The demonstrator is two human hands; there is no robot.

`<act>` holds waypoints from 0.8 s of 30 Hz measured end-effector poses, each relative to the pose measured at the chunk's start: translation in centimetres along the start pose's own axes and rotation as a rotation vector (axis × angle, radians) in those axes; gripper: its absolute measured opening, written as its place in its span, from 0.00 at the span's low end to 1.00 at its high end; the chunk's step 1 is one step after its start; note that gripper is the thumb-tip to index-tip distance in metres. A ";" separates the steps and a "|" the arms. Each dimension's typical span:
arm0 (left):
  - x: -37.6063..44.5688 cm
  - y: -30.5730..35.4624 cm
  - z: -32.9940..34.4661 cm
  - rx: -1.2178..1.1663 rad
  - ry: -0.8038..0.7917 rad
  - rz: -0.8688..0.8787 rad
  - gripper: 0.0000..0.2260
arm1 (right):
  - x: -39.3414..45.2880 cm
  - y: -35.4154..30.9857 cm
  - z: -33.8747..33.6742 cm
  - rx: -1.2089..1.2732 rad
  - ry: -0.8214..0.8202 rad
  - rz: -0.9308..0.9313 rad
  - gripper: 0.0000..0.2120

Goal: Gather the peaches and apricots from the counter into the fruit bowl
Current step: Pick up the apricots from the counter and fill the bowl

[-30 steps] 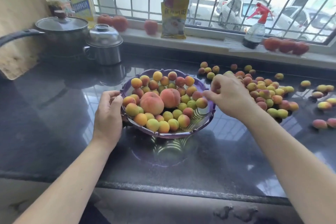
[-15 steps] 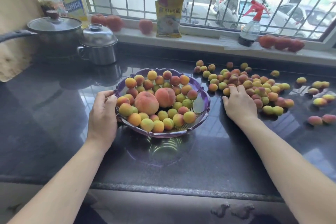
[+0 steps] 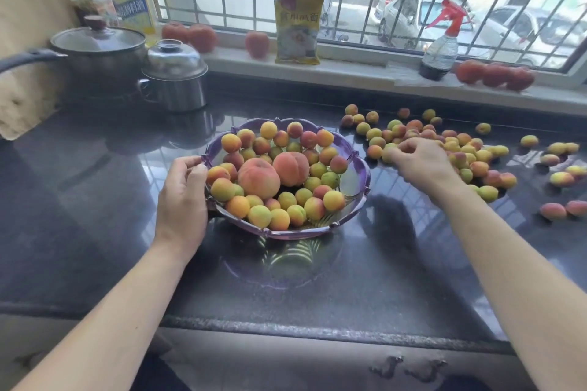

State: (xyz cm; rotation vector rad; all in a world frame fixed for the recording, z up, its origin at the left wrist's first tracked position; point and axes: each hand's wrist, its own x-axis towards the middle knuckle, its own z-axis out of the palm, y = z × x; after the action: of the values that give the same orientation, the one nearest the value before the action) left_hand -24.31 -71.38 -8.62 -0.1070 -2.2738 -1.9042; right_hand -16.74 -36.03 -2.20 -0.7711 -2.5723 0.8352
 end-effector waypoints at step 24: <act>0.0 0.0 0.2 -0.017 -0.011 -0.010 0.16 | 2.9 1.8 6.7 -0.508 -0.002 -0.316 0.21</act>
State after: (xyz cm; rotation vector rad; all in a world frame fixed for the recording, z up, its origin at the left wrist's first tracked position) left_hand -24.34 -71.22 -8.60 -0.1083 -2.2694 -1.9336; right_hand -21.42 -36.06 -8.11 -0.4600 -2.8354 0.0840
